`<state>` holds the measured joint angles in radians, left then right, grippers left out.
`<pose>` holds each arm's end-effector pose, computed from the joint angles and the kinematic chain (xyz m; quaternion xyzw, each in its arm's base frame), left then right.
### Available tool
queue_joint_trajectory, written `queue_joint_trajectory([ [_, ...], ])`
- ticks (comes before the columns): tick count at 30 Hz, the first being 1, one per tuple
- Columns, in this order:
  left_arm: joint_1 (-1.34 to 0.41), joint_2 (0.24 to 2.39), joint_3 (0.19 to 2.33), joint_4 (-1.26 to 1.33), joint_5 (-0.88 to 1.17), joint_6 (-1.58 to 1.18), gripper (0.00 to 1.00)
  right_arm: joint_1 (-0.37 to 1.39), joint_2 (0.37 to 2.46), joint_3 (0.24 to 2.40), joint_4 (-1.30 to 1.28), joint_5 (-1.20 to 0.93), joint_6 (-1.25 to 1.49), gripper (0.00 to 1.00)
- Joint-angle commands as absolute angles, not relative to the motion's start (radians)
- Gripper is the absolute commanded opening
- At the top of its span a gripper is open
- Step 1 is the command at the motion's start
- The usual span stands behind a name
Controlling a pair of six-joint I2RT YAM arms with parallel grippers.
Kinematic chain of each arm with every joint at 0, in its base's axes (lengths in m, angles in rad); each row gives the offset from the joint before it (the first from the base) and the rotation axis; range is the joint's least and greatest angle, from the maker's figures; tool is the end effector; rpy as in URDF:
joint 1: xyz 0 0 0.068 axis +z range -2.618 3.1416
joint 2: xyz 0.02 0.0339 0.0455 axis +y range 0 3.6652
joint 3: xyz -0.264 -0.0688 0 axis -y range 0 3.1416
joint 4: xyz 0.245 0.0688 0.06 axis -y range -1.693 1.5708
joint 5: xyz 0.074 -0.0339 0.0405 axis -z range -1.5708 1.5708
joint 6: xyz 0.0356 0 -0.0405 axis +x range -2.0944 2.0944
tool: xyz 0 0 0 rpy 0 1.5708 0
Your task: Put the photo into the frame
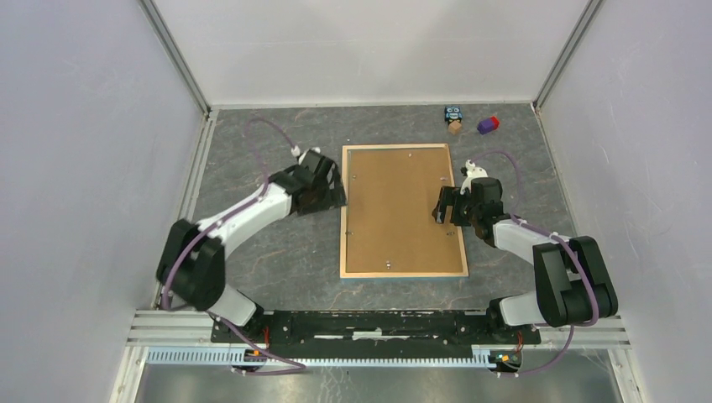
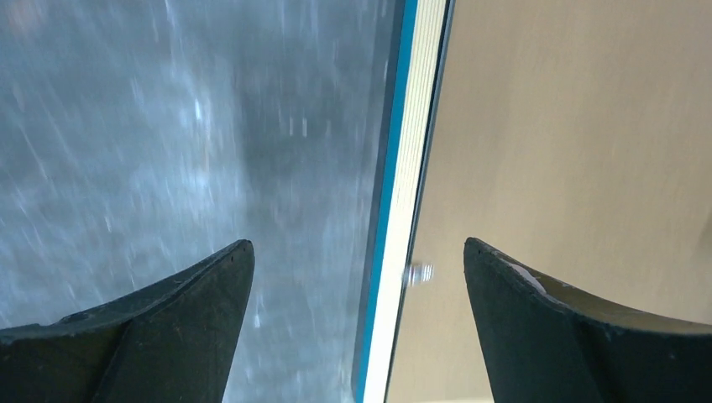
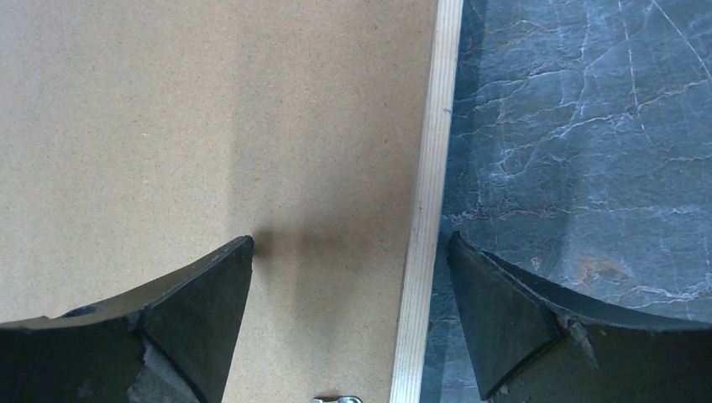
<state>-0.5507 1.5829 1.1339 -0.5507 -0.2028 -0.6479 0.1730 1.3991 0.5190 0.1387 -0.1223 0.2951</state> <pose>0.2839 -0.1659 0.2336 -0.0749 0.9521 -0.0779 0.2862 0.2533 0.0487 0.1492 0.0312 0.9133 0.1477 0.3782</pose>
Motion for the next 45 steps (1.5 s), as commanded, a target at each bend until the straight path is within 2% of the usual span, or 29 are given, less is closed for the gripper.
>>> queue_joint_trajectory([
  [1, -0.623, 1.393, 0.935, -0.574, -0.125, -0.903, 0.99, 0.172, 1.389, 0.486, 0.107, -0.116, 0.298, 0.92],
  [4, -0.679, 1.349, 0.887, -0.552, -0.162, -0.961, 0.96, 0.171, 1.378, 0.475, 0.113, -0.119, 0.296, 0.92],
  [7, -0.709, 1.385, 0.894, -0.559, -0.185, -0.963, 0.86, 0.172, 1.37, 0.47, 0.114, -0.112, 0.295, 0.92],
  [14, -0.736, 1.499, 0.923, -0.566, -0.233, -0.962, 0.8, 0.171, 1.36, 0.461, 0.109, -0.1, 0.289, 0.92],
  [23, -0.741, 1.586, 0.952, -0.532, -0.276, -0.96, 0.78, 0.171, 1.372, 0.461, 0.115, -0.114, 0.29, 0.92],
  [28, -0.741, 1.608, 0.968, -0.538, -0.342, -0.939, 0.71, 0.171, 1.373, 0.46, 0.118, -0.118, 0.292, 0.92],
  [41, -0.741, 1.675, 1.021, -0.459, -0.339, -0.901, 0.71, 0.171, 1.384, 0.459, 0.126, -0.129, 0.295, 0.92],
  [45, -0.741, 1.69, 1.049, -0.451, -0.33, -0.856, 0.78, 0.172, 1.388, 0.459, 0.126, -0.13, 0.295, 0.91],
])
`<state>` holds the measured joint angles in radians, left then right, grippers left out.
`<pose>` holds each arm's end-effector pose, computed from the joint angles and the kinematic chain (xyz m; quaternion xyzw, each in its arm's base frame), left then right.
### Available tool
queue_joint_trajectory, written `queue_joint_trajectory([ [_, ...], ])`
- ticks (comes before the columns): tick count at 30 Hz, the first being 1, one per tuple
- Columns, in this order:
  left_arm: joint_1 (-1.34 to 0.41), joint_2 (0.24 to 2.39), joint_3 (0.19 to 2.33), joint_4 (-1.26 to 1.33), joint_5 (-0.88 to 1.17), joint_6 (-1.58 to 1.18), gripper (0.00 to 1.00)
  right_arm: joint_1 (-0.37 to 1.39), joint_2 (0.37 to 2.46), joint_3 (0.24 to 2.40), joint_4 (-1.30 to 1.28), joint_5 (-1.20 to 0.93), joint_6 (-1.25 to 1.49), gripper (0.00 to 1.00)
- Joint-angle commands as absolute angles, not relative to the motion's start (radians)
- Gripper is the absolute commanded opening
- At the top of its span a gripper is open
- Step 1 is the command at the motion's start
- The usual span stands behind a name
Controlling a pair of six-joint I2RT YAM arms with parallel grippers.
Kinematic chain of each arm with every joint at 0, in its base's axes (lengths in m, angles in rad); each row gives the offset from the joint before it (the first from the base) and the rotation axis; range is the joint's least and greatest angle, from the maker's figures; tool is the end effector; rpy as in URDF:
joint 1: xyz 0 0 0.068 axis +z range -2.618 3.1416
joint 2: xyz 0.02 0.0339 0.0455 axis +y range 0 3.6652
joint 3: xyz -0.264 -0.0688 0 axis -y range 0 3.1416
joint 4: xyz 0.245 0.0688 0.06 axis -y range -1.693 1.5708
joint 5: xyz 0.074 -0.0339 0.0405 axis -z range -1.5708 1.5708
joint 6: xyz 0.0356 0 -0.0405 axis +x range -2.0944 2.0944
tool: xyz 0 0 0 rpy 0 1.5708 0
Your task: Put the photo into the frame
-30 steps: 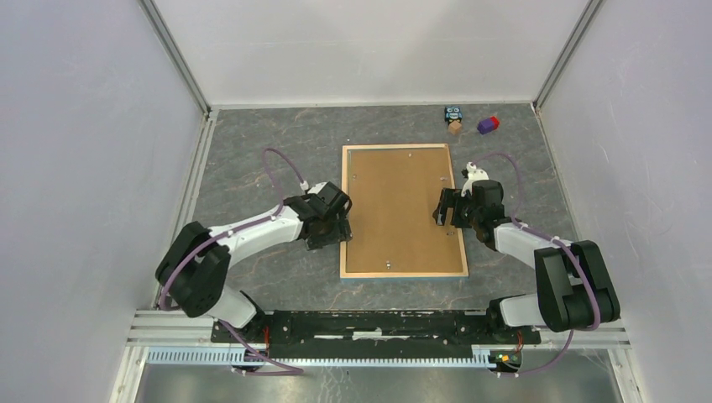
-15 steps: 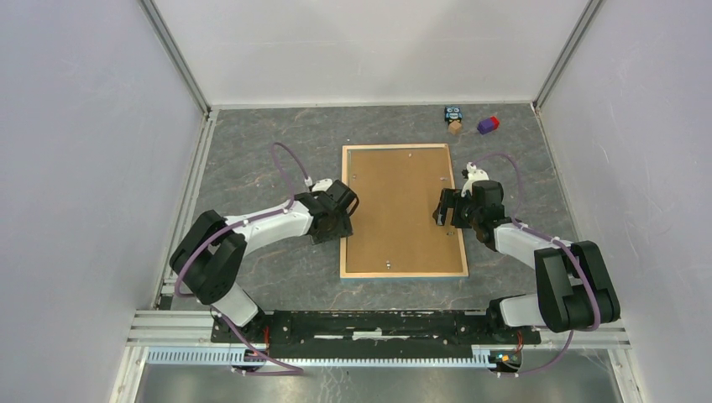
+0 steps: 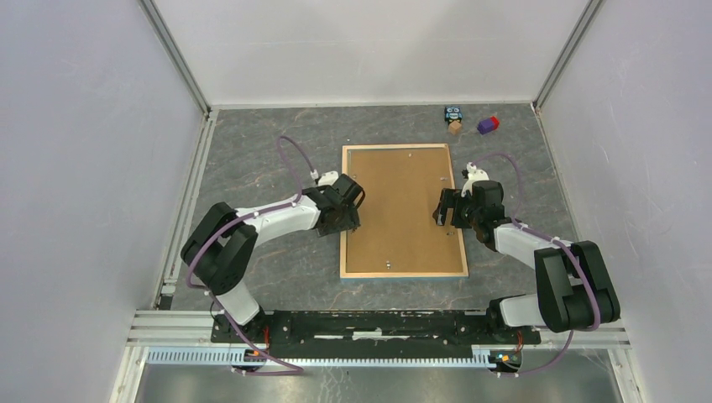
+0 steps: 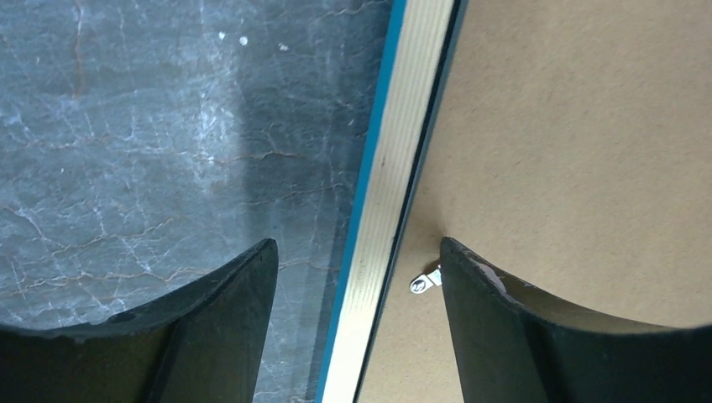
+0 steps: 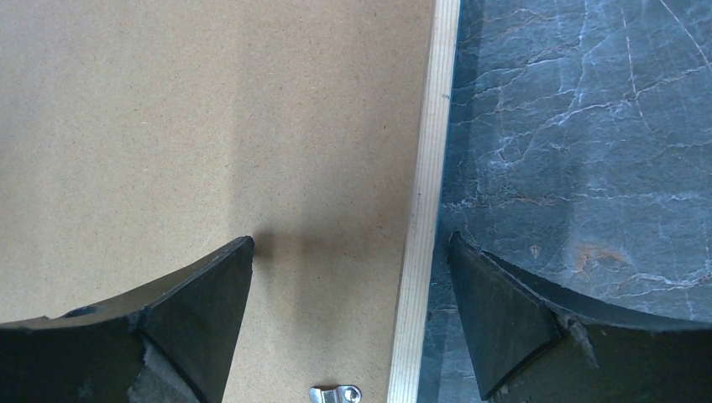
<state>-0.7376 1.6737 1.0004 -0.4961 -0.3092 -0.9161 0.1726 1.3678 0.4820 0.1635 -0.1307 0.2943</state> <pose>0.2428 -0.2060 0.1709 -0.1169 0.9617 -0.0428 0.2444 0.2457 0.0475 0.1480 0.0285 0.9094 0.1529 0.3858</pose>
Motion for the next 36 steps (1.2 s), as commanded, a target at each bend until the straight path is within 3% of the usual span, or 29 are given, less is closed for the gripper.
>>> queue_joint_trajectory([
  [1, -0.741, 1.689, 1.056, -0.462, -0.335, -0.85, 0.79, 0.17, 1.386, 0.46, 0.126, -0.13, 0.293, 0.91],
  [8, -0.739, 1.525, 0.973, -0.494, -0.325, -0.802, 0.95, 0.171, 1.317, 0.508, 0.006, -0.049, 0.26, 0.92],
  [15, -0.674, 1.433, 0.896, -0.417, -0.15, -0.815, 1.0, 0.177, 1.195, 0.51, -0.124, -0.052, 0.23, 0.87],
  [23, -0.572, 1.496, 0.828, -0.24, 0.064, -0.859, 1.0, 0.191, 1.083, 0.463, -0.124, -0.149, 0.215, 0.76],
  [36, -0.553, 1.552, 0.802, -0.155, 0.144, -0.866, 1.0, 0.191, 1.221, 0.492, -0.051, -0.183, 0.227, 0.67],
])
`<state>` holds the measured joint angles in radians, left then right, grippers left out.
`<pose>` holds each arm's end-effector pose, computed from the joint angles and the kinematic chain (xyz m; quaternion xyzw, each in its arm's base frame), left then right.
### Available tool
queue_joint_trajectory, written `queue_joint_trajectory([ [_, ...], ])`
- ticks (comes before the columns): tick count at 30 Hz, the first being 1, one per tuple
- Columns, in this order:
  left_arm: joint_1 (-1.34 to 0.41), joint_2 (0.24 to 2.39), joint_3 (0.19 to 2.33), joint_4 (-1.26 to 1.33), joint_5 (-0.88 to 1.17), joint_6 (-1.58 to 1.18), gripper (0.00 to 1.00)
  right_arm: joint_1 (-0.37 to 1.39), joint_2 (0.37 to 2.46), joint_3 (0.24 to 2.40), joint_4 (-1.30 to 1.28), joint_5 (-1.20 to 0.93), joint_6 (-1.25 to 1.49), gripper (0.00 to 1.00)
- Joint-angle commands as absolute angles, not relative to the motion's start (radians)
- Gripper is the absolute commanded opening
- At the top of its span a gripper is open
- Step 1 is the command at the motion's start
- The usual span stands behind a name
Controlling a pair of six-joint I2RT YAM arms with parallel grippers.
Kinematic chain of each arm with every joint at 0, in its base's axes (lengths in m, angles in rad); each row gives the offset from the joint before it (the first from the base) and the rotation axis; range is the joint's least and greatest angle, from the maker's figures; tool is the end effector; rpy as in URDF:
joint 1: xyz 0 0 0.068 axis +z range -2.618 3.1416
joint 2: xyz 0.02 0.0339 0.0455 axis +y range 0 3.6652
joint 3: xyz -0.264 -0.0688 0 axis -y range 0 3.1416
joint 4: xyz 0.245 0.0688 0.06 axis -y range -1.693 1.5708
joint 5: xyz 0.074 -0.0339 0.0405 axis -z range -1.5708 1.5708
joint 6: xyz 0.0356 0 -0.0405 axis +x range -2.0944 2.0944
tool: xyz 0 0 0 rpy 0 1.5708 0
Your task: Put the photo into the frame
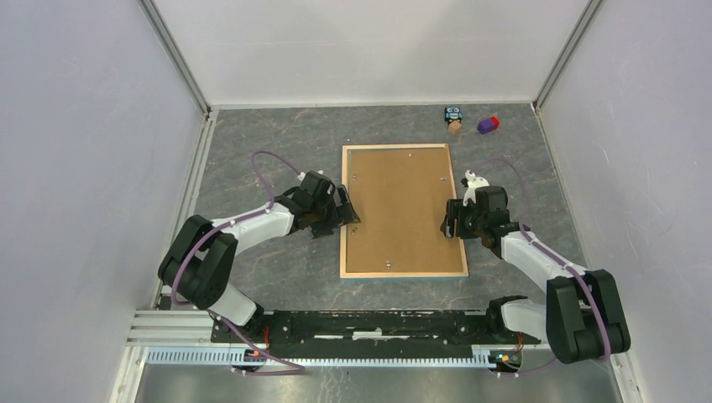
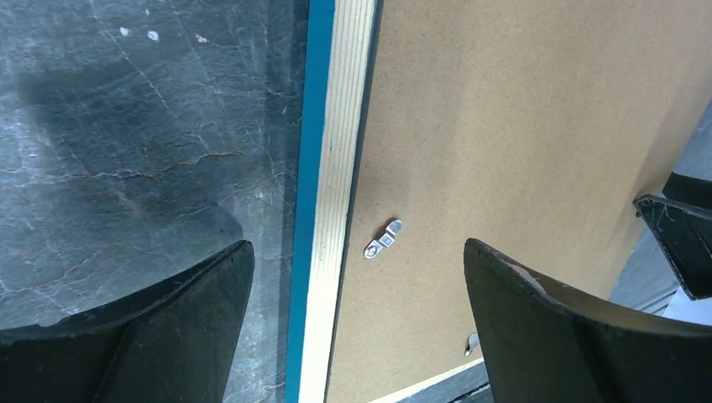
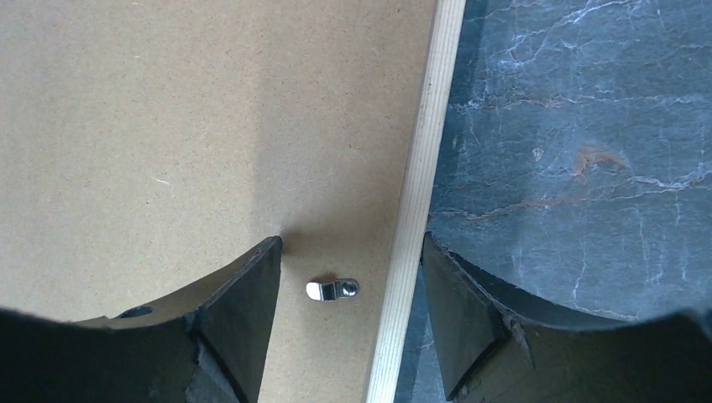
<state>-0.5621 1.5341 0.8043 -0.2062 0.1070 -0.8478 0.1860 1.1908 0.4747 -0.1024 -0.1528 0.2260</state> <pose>0.2499 -0.1619 0.1706 -0.1185 0.9414 -0.2406 0.2044 0.2161 0.0462 0.1634 -0.0095 0.9277 0.1444 0.3440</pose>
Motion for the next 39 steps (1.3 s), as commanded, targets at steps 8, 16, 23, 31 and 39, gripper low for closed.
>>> queue_joint_trajectory([
  [8, -0.526, 1.553, 0.819, -0.153, 0.144, -0.858, 1.0, 0.191, 1.16, 0.523, -0.082, -0.108, 0.22, 0.69],
  [16, -0.43, 1.615, 0.849, -0.037, 0.253, -0.913, 1.0, 0.191, 1.274, 0.593, -0.039, -0.155, 0.239, 0.69],
  [23, -0.425, 1.69, 0.912, -0.034, 0.236, -0.908, 1.0, 0.19, 1.339, 0.605, -0.006, -0.149, 0.25, 0.68],
  [31, -0.424, 1.79, 0.994, -0.038, 0.243, -0.866, 1.0, 0.188, 1.395, 0.606, 0.069, -0.211, 0.253, 0.68],
  [39, -0.425, 1.835, 1.027, -0.05, 0.27, -0.819, 1.0, 0.187, 1.435, 0.587, 0.234, -0.354, 0.271, 0.69],
])
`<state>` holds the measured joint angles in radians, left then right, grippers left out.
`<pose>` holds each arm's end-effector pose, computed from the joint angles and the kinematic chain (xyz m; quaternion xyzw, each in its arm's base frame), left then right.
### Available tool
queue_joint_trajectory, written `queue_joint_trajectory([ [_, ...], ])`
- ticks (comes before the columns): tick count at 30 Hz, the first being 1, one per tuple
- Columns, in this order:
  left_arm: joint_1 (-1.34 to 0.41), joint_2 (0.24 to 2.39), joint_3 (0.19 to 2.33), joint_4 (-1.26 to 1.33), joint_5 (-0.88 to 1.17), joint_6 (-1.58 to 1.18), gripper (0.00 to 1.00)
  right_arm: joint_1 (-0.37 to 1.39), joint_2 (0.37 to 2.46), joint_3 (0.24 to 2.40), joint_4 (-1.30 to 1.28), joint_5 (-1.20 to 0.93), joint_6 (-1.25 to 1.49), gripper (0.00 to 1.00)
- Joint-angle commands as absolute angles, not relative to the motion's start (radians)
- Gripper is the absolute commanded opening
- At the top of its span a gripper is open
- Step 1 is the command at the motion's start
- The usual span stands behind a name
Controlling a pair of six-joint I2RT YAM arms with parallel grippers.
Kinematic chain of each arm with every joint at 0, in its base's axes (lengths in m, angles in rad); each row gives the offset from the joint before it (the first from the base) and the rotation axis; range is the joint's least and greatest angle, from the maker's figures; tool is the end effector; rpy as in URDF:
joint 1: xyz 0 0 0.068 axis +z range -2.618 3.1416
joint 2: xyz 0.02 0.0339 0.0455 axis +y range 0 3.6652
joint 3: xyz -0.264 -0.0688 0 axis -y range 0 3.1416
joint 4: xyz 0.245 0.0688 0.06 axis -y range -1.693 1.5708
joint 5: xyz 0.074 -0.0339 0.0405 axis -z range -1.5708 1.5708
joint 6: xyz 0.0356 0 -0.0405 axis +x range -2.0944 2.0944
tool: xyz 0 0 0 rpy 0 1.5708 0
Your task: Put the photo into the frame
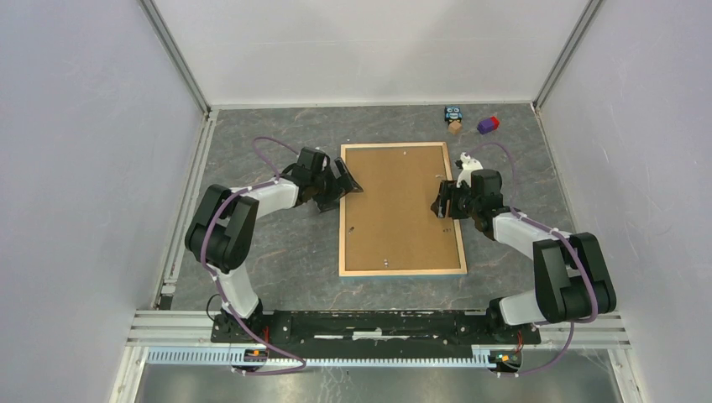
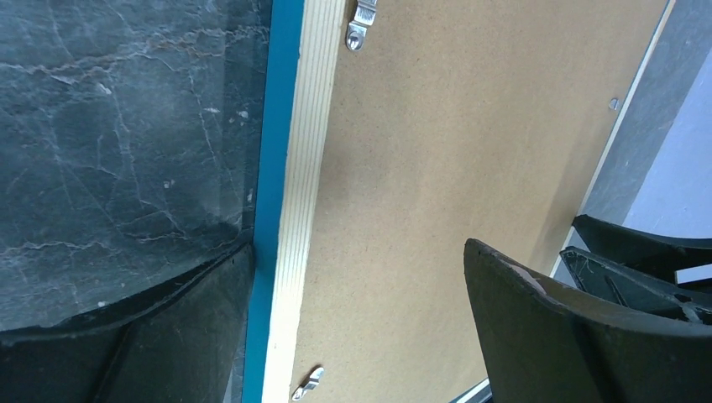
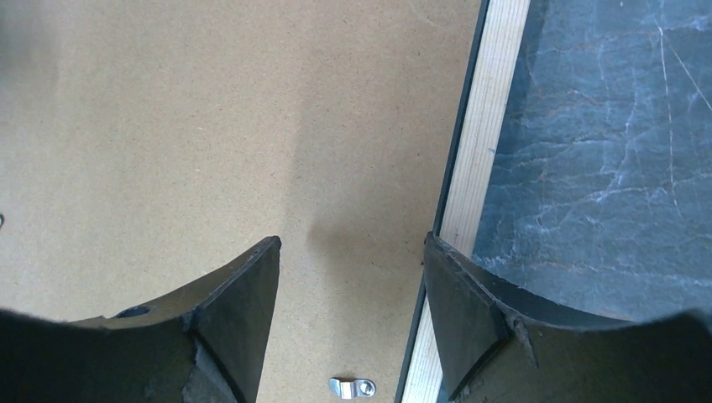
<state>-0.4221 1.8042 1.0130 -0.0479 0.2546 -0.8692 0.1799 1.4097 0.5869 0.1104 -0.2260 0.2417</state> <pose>0.3324 -0.1591 0.1576 -0.1611 0.9133 -0.3082 0.2121 0.2647 0.0563 0.1642 -0.0190 0.9045 0.1868 0.3829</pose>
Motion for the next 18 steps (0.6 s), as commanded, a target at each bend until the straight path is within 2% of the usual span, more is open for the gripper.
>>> queue_joint_trajectory([
  [1, -0.426, 1.833, 1.026, -0.054, 0.267, -0.817, 1.0, 0.187, 1.438, 0.589, 0.243, -0.36, 0.275, 0.68],
  [4, -0.425, 1.819, 1.029, -0.073, 0.265, -0.804, 1.0, 0.186, 1.421, 0.598, 0.222, -0.342, 0.28, 0.69],
  [10, -0.425, 1.742, 1.031, -0.171, 0.207, -0.757, 1.0, 0.188, 1.344, 0.66, -0.04, -0.098, 0.205, 0.77],
  [14, -0.425, 1.659, 0.993, -0.214, 0.227, -0.749, 1.0, 0.195, 1.289, 0.64, -0.088, -0.091, 0.199, 0.82],
  [18, -0.425, 1.588, 0.988, -0.305, 0.279, -0.715, 1.0, 0.219, 1.285, 0.623, -0.122, -0.091, 0.193, 0.82],
])
